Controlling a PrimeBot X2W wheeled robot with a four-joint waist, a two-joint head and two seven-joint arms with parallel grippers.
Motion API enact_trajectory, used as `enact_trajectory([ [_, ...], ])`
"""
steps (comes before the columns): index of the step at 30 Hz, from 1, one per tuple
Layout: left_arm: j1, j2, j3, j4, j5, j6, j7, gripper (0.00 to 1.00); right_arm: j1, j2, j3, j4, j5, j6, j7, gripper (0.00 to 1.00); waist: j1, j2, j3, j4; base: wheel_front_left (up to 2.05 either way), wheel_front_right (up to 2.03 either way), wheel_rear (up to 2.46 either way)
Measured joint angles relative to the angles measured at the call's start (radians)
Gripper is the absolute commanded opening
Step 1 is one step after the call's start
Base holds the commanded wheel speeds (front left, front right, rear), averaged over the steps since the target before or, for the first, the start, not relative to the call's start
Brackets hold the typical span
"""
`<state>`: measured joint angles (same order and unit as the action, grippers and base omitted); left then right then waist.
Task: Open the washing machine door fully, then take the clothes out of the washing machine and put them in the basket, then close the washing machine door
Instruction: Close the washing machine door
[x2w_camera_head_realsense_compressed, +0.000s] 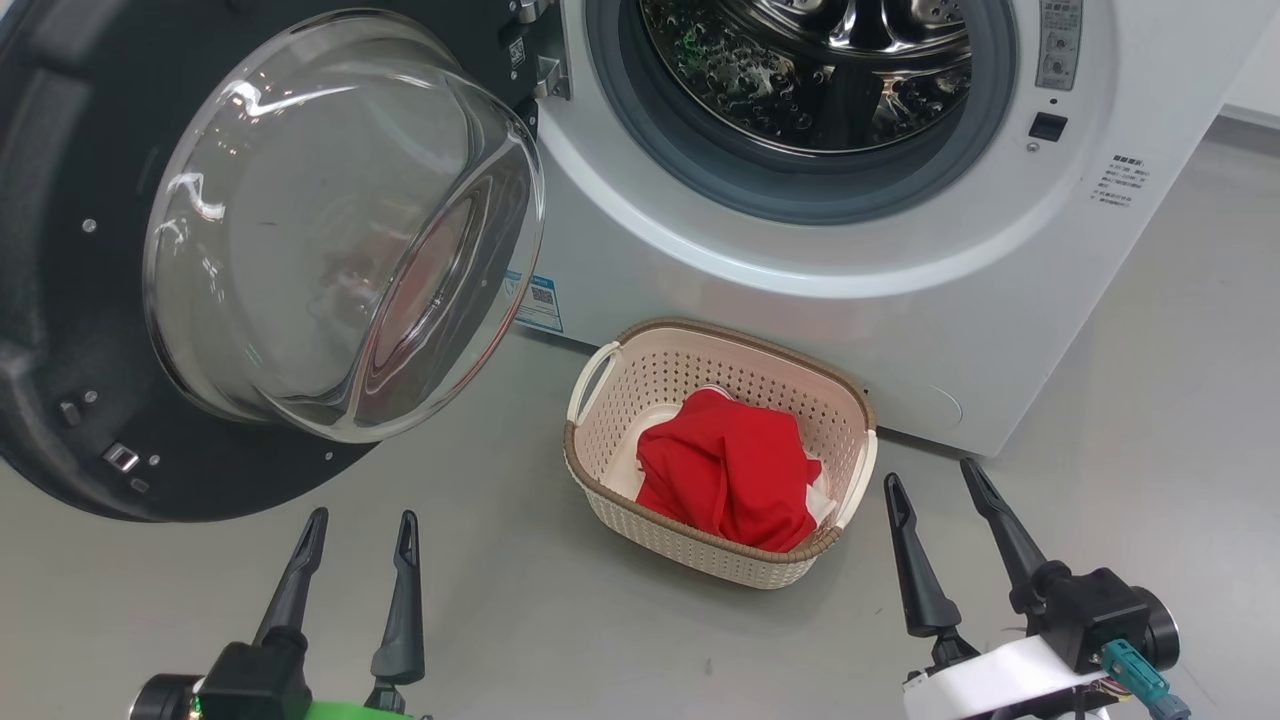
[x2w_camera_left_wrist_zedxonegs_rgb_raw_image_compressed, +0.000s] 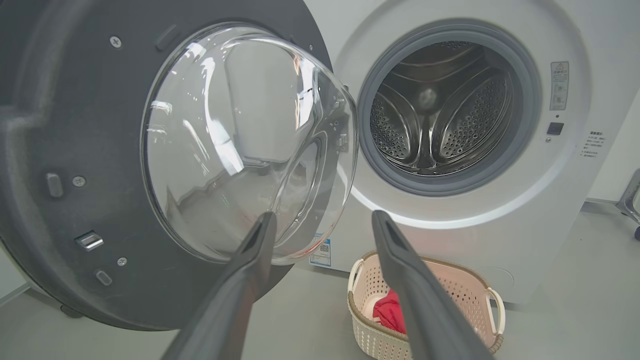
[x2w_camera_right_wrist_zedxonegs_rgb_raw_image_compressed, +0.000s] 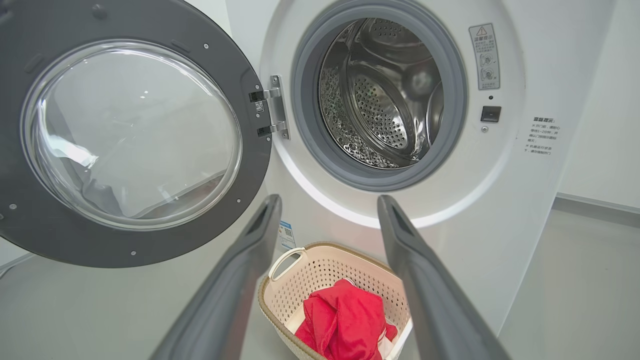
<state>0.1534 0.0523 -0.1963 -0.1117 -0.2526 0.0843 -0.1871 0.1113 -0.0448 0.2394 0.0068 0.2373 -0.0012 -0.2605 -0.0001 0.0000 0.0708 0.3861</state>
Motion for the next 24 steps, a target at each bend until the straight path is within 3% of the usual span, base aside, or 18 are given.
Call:
enact_trajectory([
  [6,0.0,0.0,0.0,0.0,-0.001,0.0,0.0,1.0,0.0,0.0,0.001,0.002,0.0,0.0,0.0,1.0,0.0,0.0,-0.001,0.001,0.0,0.0,0.0],
  [7,0.0,0.0,0.0,0.0,-0.001,0.0,0.0,0.89,0.0,0.0,0.002,0.003,0.0,0.0,0.0,1.0,0.0,0.0,-0.001,0.001,0.0,0.0,0.0],
  [8,0.0,0.0,0.0,-0.001,-0.001,0.0,0.0,0.38,0.0,0.0,0.002,0.003,0.0,0.0,0.0,1.0,0.0,0.0,-0.001,0.001,0.0,0.0,0.0],
  [9,0.0,0.0,0.0,-0.004,-0.001,0.0,-0.005,0.0,0.0,0.0,0.002,0.003,0.0,0.0,0.0,1.0,0.0,0.0,-0.001,0.0,0.0,0.0,0.0],
  [15,0.0,0.0,-0.001,-0.03,-0.025,-0.002,-0.022,0.0,0.0,0.0,0.002,0.003,0.0,0.0,0.0,1.0,0.0001,0.0,0.001,0.001,0.0,0.0,0.0],
  [19,0.0,-0.001,-0.007,-0.038,-0.071,-0.03,-0.023,0.0,0.0,0.0,0.002,0.003,0.0,0.0,0.0,1.0,0.0001,0.0,0.001,0.002,0.0,0.0,0.0],
  [24,0.0,-0.002,-0.007,-0.089,-0.288,-0.082,-0.031,0.0,0.0,0.0,0.002,0.002,0.0,0.0,0.0,1.0,0.0001,0.0,0.003,0.002,0.0,0.0,0.0],
])
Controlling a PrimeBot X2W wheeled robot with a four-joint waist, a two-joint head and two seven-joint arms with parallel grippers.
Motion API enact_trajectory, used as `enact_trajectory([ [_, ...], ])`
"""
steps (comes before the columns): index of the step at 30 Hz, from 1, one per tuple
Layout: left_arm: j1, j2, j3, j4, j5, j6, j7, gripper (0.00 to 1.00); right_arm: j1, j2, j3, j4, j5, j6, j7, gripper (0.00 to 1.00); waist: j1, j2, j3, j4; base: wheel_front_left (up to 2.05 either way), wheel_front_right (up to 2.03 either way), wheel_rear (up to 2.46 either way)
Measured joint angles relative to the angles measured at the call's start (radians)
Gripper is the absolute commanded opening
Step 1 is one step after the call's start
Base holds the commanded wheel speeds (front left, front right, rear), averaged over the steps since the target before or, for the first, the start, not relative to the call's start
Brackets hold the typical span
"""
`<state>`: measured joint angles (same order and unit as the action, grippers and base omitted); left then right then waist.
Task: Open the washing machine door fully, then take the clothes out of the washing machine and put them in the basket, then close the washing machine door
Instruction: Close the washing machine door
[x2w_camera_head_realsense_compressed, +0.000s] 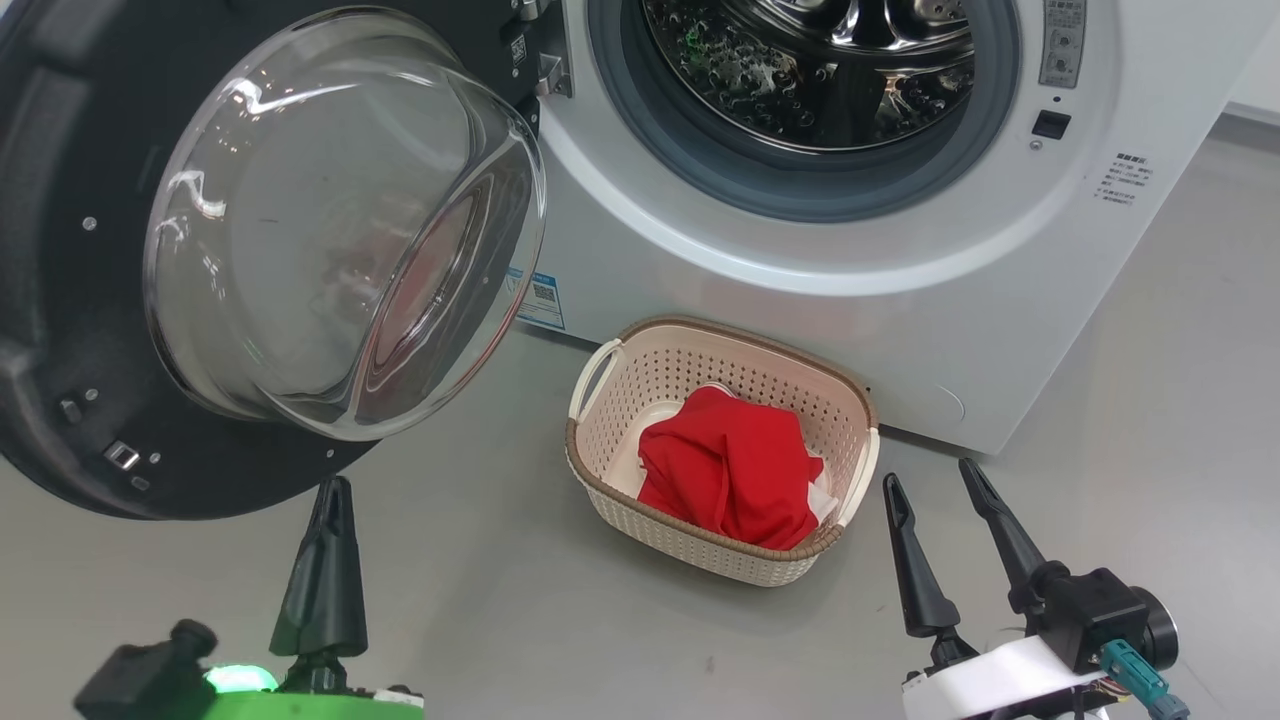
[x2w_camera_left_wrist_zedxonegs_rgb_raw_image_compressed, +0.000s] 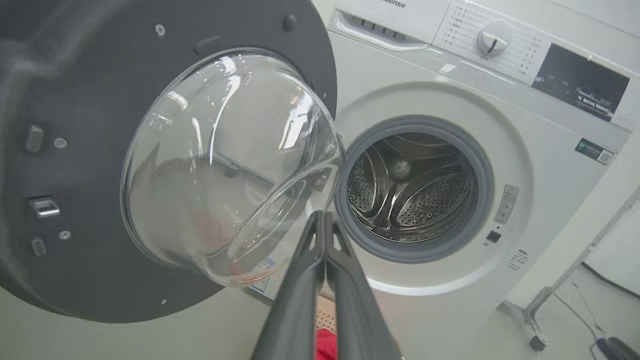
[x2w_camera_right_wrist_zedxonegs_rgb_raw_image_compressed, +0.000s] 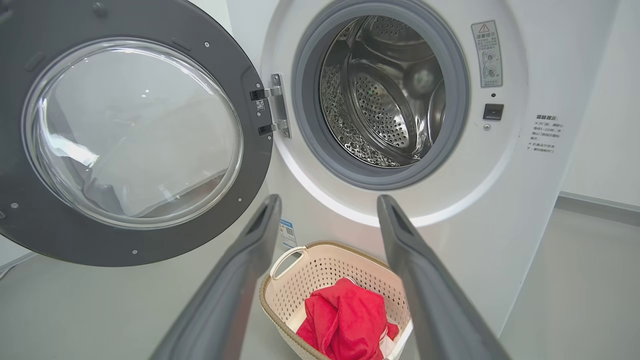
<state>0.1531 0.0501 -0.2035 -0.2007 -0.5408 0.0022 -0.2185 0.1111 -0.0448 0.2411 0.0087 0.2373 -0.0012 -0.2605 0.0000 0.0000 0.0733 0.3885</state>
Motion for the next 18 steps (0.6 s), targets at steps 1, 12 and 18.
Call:
enact_trajectory([
  [1,0.0,0.001,-0.001,-0.016,-0.084,-0.004,-0.003,0.0,0.0,0.0,0.0,-0.001,0.0,0.0,0.0,1.0,0.0,0.0,0.002,0.0,0.0,0.0,0.0],
  [12,0.011,-0.002,-0.033,-0.262,-0.63,-0.07,-0.034,0.0,-0.006,0.0,0.002,-0.006,-0.004,0.0,0.0,1.0,0.0,0.0,0.03,0.002,0.0,0.0,0.0],
  [18,-0.063,-0.004,0.207,-0.301,-0.835,-0.094,-0.038,0.0,-0.017,-0.002,0.002,-0.01,-0.012,0.0,0.0,1.0,0.0,0.0,0.048,0.001,0.0,0.0,0.0],
])
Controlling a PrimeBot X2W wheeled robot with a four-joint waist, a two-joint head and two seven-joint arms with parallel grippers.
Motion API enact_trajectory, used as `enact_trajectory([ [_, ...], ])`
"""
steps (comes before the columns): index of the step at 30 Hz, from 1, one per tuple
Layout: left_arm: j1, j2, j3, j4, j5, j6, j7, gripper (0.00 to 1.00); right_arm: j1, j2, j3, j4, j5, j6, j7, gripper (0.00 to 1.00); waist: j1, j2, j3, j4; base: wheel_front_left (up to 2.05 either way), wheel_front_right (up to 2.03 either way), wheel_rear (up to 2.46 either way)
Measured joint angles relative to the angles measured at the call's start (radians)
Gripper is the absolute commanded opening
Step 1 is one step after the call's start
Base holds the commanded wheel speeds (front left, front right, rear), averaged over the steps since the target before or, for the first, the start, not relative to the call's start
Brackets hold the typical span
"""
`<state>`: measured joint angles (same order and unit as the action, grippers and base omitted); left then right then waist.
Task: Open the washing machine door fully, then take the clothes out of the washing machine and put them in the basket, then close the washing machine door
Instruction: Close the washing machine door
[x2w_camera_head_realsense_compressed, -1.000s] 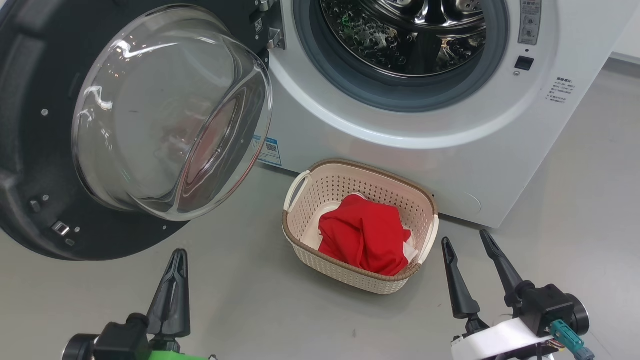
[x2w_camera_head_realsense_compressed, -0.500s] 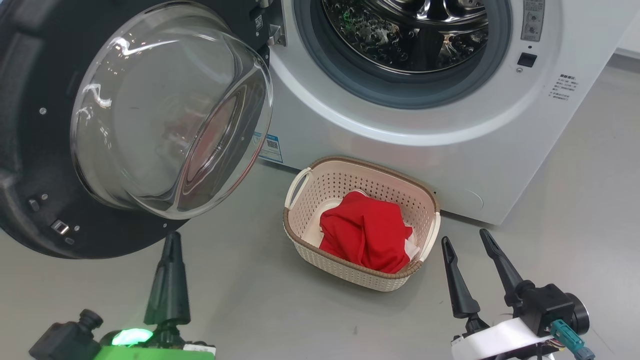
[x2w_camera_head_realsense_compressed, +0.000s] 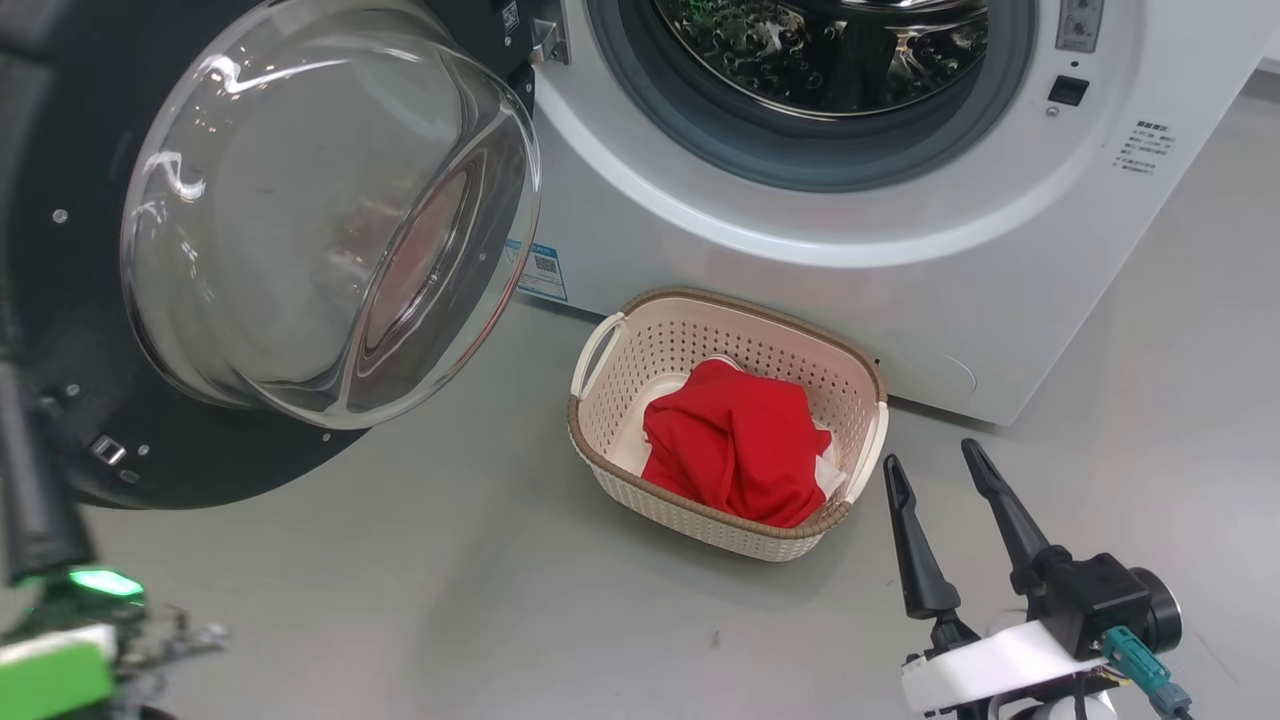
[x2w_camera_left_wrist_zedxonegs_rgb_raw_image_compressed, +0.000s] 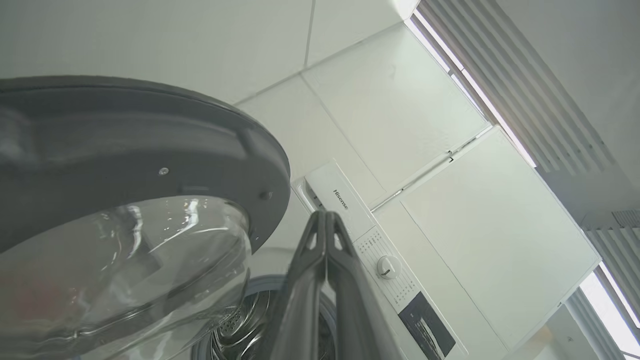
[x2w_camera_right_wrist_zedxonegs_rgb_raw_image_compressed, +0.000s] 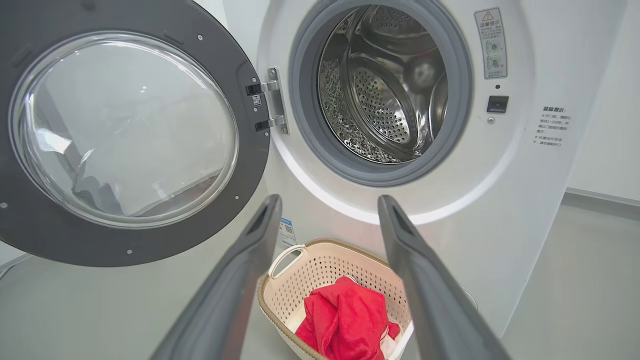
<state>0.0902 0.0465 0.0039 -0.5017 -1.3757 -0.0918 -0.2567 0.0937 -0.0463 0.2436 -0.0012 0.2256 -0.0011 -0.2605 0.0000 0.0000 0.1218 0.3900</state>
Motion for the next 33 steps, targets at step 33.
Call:
enact_trajectory([
  [33,-0.219,0.409,0.396,0.634,-0.497,0.166,0.486,0.0,-0.086,-0.045,0.017,-0.03,-0.035,0.027,0.027,1.0,0.0,0.0,0.142,-0.056,0.0,0.0,0.0],
])
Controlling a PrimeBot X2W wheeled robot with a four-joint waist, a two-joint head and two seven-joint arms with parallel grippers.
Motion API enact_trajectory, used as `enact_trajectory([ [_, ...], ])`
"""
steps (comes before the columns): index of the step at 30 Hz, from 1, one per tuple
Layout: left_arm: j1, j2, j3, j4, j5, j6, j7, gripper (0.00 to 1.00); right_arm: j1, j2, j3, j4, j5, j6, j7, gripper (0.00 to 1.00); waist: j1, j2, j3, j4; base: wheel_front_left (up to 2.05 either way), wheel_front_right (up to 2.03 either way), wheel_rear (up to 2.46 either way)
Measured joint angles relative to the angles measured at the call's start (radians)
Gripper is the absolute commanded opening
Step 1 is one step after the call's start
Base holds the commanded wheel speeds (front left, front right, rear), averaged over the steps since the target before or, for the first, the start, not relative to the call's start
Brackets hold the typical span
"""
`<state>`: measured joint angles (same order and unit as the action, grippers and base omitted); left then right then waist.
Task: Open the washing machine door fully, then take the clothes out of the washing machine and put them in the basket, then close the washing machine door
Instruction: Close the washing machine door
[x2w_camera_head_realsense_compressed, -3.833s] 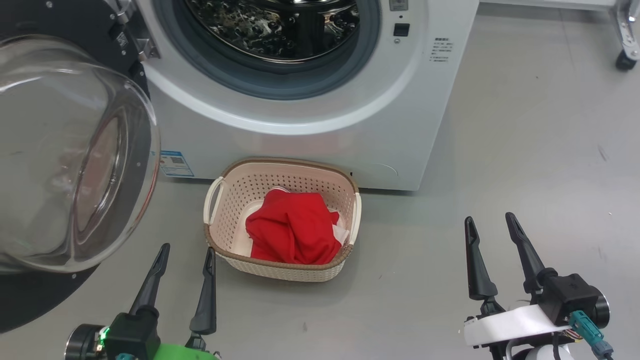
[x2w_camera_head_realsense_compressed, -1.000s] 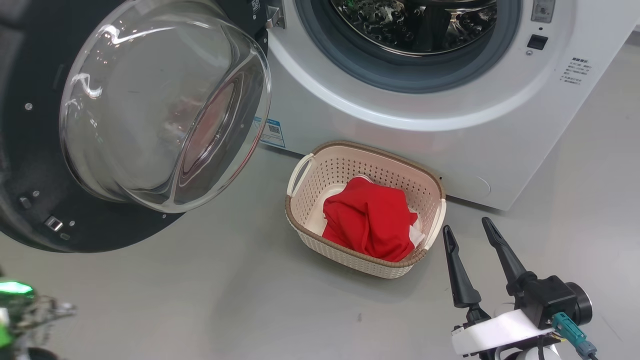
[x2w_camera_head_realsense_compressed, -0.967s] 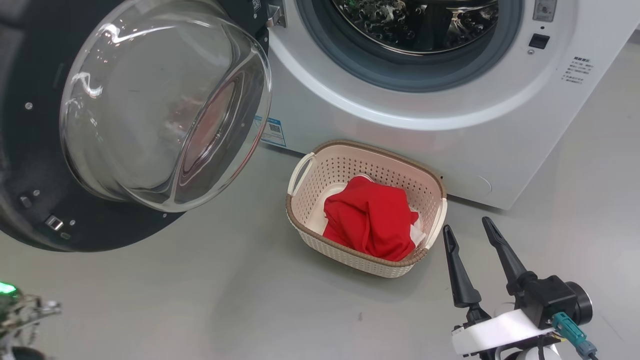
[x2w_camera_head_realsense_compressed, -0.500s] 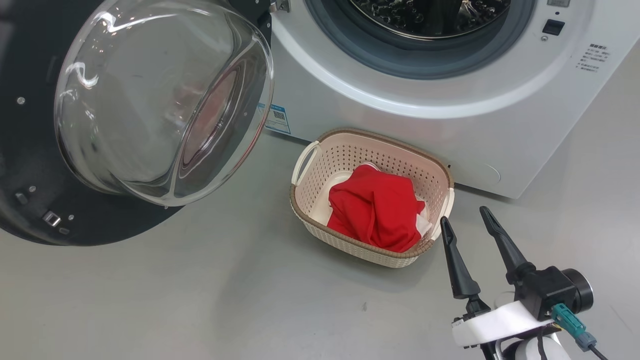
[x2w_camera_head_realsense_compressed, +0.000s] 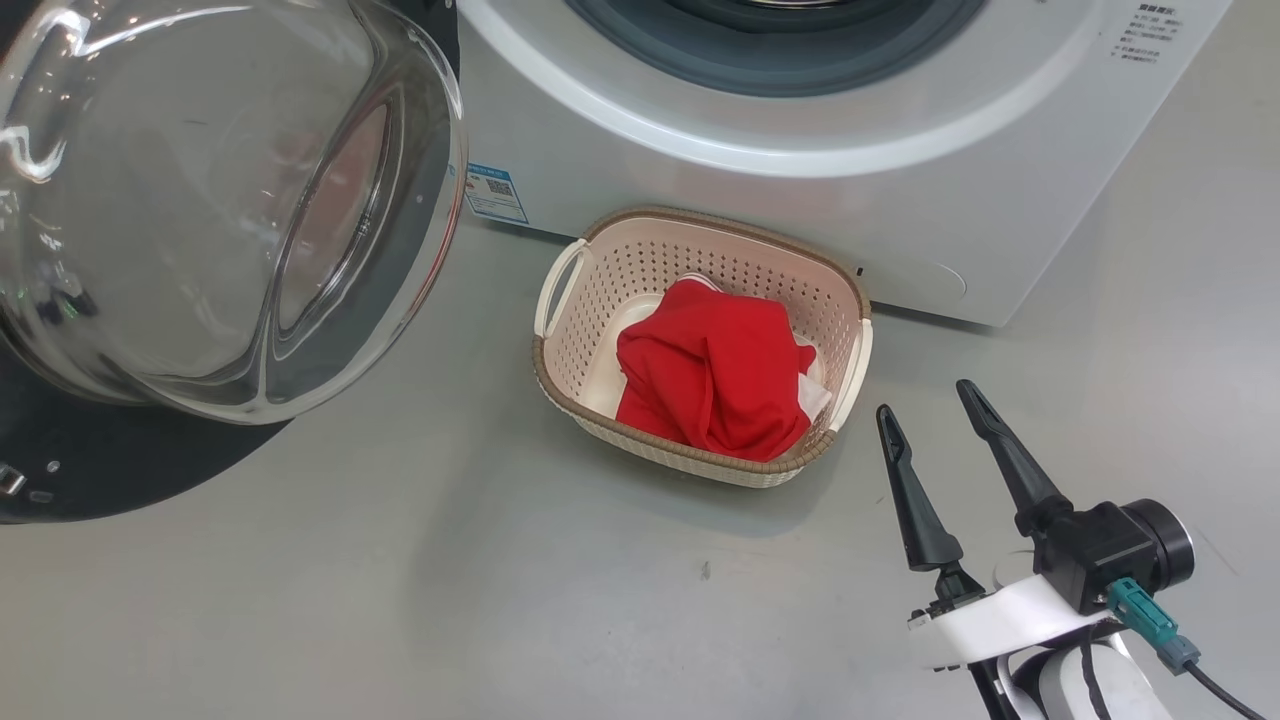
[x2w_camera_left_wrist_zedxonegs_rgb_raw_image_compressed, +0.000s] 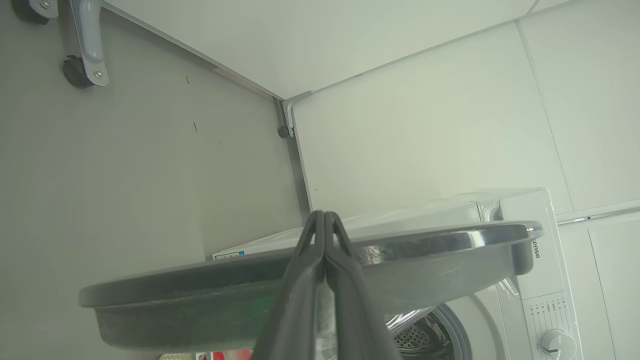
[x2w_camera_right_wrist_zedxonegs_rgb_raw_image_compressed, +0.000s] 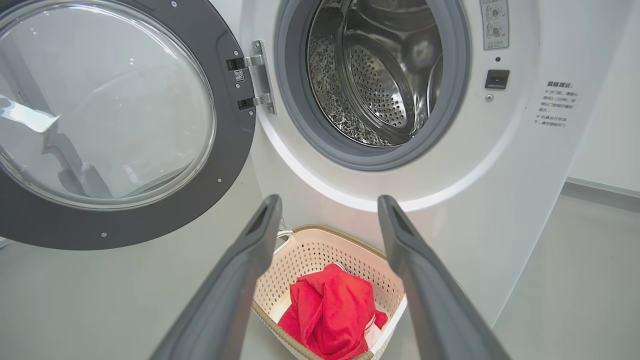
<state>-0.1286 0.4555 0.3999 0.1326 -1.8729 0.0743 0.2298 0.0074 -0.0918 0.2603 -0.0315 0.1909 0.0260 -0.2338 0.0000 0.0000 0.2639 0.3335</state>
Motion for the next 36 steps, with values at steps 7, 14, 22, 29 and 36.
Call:
enact_trajectory([
  [7,-0.028,0.02,-0.026,0.037,-0.02,-0.002,0.055,0.0,-0.005,-0.004,-0.009,-0.004,0.0,-0.001,0.001,1.0,0.0,0.0,0.019,-0.005,0.0,0.0,0.0],
  [14,-0.051,0.028,-0.05,0.054,-0.037,-0.028,0.112,0.0,-0.022,-0.005,-0.011,-0.005,0.0,-0.001,0.001,1.0,0.0,0.0,0.032,-0.001,0.0,0.0,0.0],
  [22,-0.058,0.02,-0.092,0.051,-0.089,-0.073,0.211,0.0,-0.023,-0.006,-0.012,-0.004,0.0,-0.001,0.001,1.0,0.0,0.0,0.033,0.005,0.0,0.0,0.0],
  [29,-0.056,-0.003,-0.126,0.018,-0.117,-0.13,0.299,0.0,-0.029,-0.005,-0.011,-0.005,0.0,-0.001,0.001,1.0,0.0,0.0,0.038,0.004,0.0,0.0,0.0],
  [36,-0.053,-0.032,-0.151,-0.039,-0.164,-0.164,0.387,0.0,-0.044,-0.004,-0.011,-0.005,0.0,-0.001,0.001,1.0,0.0,0.0,0.046,-0.009,0.0,0.0,0.0],
])
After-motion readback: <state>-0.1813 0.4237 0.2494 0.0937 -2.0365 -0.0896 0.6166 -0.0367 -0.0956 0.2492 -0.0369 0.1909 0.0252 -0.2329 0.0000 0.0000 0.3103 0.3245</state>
